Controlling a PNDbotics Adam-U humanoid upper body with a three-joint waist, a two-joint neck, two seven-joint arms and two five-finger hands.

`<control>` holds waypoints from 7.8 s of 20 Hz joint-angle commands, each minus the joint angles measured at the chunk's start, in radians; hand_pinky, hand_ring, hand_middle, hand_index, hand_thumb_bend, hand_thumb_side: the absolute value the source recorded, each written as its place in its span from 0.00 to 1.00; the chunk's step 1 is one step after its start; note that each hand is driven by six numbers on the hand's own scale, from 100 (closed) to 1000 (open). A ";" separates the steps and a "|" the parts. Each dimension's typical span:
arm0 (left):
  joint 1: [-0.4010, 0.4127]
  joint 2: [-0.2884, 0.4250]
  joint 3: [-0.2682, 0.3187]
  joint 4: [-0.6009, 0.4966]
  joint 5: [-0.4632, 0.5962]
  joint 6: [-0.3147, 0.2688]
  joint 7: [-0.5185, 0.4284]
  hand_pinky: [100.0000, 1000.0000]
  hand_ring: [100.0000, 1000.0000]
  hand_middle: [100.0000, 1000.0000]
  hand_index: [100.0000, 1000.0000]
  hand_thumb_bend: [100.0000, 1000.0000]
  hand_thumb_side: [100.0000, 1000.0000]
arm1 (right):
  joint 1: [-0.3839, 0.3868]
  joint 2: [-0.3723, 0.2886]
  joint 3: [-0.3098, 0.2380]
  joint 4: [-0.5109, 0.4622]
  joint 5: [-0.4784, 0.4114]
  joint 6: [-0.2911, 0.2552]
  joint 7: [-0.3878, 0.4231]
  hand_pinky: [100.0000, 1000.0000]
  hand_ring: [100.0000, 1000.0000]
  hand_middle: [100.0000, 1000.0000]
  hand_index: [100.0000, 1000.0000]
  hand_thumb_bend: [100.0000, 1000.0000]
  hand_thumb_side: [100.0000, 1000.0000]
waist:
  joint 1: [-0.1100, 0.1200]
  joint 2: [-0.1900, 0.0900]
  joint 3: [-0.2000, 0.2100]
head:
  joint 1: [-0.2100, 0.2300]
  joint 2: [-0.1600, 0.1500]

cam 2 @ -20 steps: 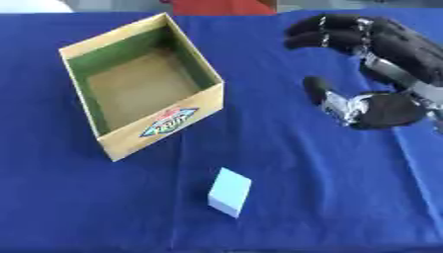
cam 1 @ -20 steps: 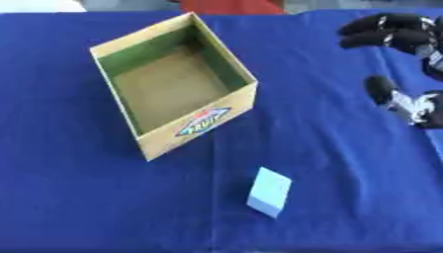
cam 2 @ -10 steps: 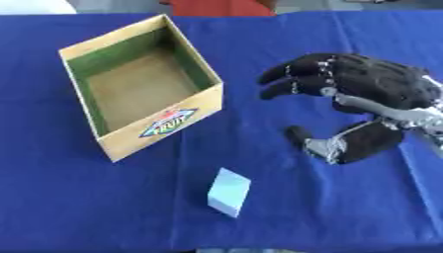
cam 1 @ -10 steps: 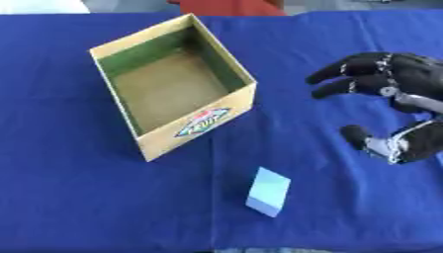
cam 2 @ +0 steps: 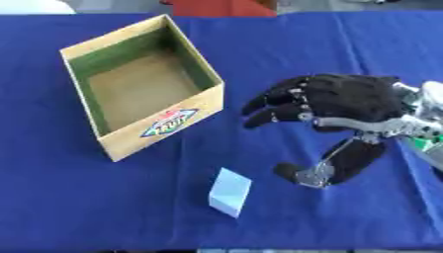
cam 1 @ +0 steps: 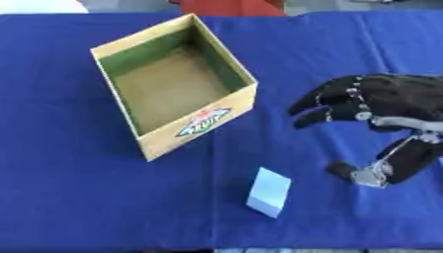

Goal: Pick up objects on the table and place them in the box.

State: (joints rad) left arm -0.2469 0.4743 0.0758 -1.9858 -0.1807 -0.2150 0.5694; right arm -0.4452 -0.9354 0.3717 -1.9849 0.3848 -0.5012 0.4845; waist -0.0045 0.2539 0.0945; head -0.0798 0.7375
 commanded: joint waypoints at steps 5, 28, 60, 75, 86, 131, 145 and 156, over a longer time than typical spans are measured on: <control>-0.011 0.027 0.000 -0.014 0.003 0.000 -0.004 0.73 0.77 0.68 0.79 0.37 0.97 | -0.050 0.009 0.028 -0.015 -0.056 0.022 0.135 0.84 0.88 0.89 0.92 0.20 0.49 | 0.000 -0.014 0.005 | -0.005 0.006; -0.013 0.015 -0.003 -0.014 0.008 0.002 -0.008 0.73 0.76 0.67 0.79 0.37 0.98 | -0.077 0.151 0.097 0.057 -0.020 0.053 0.257 0.84 0.91 0.91 0.93 0.21 0.44 | 0.002 -0.006 0.011 | -0.012 0.003; -0.022 0.009 -0.005 -0.014 0.012 0.002 -0.019 0.73 0.76 0.66 0.78 0.36 0.97 | -0.118 0.218 0.185 0.234 -0.053 0.009 0.422 0.75 0.83 0.85 0.88 0.00 0.28 | 0.000 0.008 0.024 | -0.021 0.003; -0.021 0.008 -0.001 -0.014 0.010 0.004 -0.014 0.73 0.76 0.65 0.78 0.35 0.97 | -0.120 0.222 0.168 0.215 -0.062 0.032 0.233 0.33 0.43 0.56 0.58 0.00 0.31 | 0.000 0.006 0.022 | -0.018 -0.001; -0.019 0.009 0.002 -0.014 0.010 0.006 -0.011 0.73 0.76 0.65 0.78 0.35 0.97 | -0.129 0.201 0.130 0.178 -0.099 0.065 0.162 0.31 0.42 0.57 0.55 0.00 0.26 | 0.001 0.002 0.016 | -0.018 -0.003; -0.057 -0.001 -0.013 -0.014 0.030 0.002 -0.029 0.73 0.76 0.65 0.78 0.35 0.97 | -0.723 0.717 -0.054 1.002 0.342 0.154 -0.094 0.32 0.43 0.58 0.57 0.00 0.24 | -0.014 0.028 0.065 | -0.071 -0.071; -0.060 -0.009 -0.011 -0.014 0.032 0.002 -0.027 0.73 0.76 0.65 0.78 0.34 0.97 | -0.693 0.764 -0.062 1.123 0.456 0.093 -0.164 0.57 0.62 0.75 0.71 0.00 0.30 | -0.017 0.035 0.072 | -0.071 -0.071; -0.057 -0.009 -0.010 -0.014 0.032 0.006 -0.028 0.73 0.76 0.65 0.78 0.34 0.97 | -0.705 0.751 -0.062 1.049 0.487 0.114 -0.126 0.76 0.89 0.89 0.87 0.21 0.26 | -0.012 0.032 0.064 | -0.072 -0.064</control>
State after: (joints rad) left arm -0.2972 0.4549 0.0579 -1.9858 -0.1509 -0.2103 0.5424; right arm -1.1244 -0.1707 0.3150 -0.9040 0.8617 -0.3893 0.3503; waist -0.0234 0.3060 0.1584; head -0.1518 0.6745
